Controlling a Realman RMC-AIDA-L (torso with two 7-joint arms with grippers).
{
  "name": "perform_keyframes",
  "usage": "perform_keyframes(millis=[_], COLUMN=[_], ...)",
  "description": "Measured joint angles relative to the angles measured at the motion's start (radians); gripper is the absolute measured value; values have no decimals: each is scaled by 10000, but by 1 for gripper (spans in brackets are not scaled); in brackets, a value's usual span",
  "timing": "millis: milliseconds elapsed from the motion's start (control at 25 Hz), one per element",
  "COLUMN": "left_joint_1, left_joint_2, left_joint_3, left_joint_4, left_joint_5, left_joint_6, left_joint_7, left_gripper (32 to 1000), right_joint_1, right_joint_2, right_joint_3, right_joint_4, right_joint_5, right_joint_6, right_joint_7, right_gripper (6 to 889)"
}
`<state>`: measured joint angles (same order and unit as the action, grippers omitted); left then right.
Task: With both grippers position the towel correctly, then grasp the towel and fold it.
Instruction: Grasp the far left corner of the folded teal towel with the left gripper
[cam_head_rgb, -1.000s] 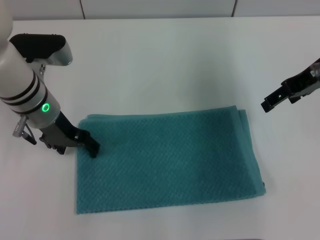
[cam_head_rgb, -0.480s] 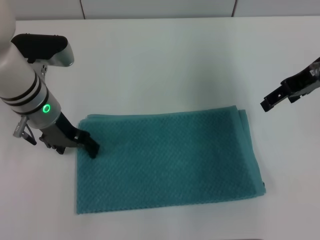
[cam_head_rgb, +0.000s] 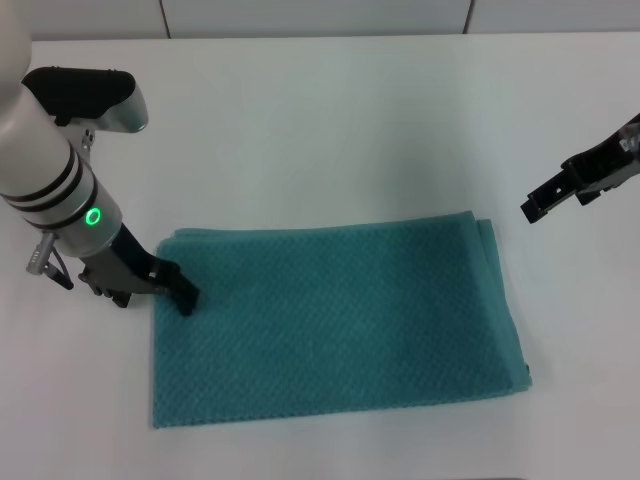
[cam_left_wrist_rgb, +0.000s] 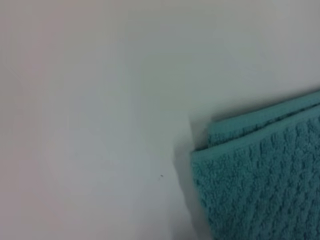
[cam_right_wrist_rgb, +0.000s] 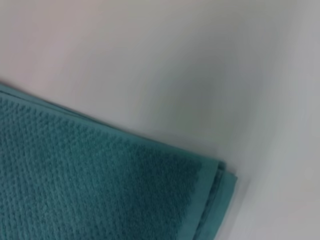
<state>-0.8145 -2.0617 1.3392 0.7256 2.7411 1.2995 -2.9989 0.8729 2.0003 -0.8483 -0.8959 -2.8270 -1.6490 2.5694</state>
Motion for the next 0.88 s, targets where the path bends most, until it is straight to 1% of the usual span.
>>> perform_keyframes(millis=[600, 880], left_joint_1=[0, -15], left_joint_2=[0, 15], left_joint_3=[-1, -1], left_joint_4=[-14, -165], left_joint_5=[0, 0], left_joint_6=[-3, -3], left_joint_7=[12, 15], left_gripper=[892, 892], right_joint_1=[23, 44], right_joint_2=[0, -1], right_joint_3=[0, 0], right_joint_4=[0, 1], right_joint_5=[-1, -1], right_joint_6=[0, 0], right_joint_7=[0, 0], right_gripper=[852, 852])
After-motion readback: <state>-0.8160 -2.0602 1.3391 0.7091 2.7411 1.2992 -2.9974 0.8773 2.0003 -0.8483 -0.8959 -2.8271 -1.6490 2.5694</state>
